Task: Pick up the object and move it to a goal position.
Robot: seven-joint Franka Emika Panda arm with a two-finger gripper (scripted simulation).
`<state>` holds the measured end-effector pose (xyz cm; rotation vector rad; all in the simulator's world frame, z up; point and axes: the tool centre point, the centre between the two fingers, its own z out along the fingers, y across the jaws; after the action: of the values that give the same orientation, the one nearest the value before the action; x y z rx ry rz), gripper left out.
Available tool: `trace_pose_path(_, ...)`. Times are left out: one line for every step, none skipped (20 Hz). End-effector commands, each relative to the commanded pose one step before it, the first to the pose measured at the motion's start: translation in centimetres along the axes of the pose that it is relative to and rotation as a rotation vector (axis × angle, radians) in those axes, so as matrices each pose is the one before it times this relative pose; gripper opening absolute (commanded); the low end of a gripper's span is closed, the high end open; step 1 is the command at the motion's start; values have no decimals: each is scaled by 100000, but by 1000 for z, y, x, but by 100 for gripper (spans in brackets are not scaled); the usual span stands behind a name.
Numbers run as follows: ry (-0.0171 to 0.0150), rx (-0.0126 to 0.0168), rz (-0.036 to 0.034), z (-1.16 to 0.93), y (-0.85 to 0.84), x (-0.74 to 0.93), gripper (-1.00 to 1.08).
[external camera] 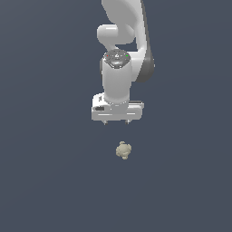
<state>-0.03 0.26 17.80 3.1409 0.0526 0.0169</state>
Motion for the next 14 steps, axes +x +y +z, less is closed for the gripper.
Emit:
trace_pose_path(0, 0, 0, 0, 1, 0, 100)
trace_pose_path(0, 0, 0, 0, -14, 12, 100)
trace_pose_path(0, 0, 0, -1, -42, 34, 100)
trace_pose_path(54, 40, -17, -35, -69, 46, 100)
trace_pose_path(0, 0, 0, -5, -84, 75, 100)
trace_pose_path(92, 67, -78, -64, -130, 77, 100)
trace_pose_path(79, 53, -121, -62, -148, 89, 100)
trace_pose_path(50, 30, -125, -48, -108, 72, 100)
trace_pose_path(54, 31, -185, -53, -99, 45, 100)
trace_pose_path(35, 17, -179, -43, -58, 23, 100)
trace_pose_path(23, 9, -181, -35, -35, 2, 100)
trace_pose_path(7, 0, -119, -19, -1, -12, 100)
trace_pose_path(0, 0, 0, 0, 13, -10, 100)
trace_pose_path(-18, -7, 137, 27, 13, 8, 100)
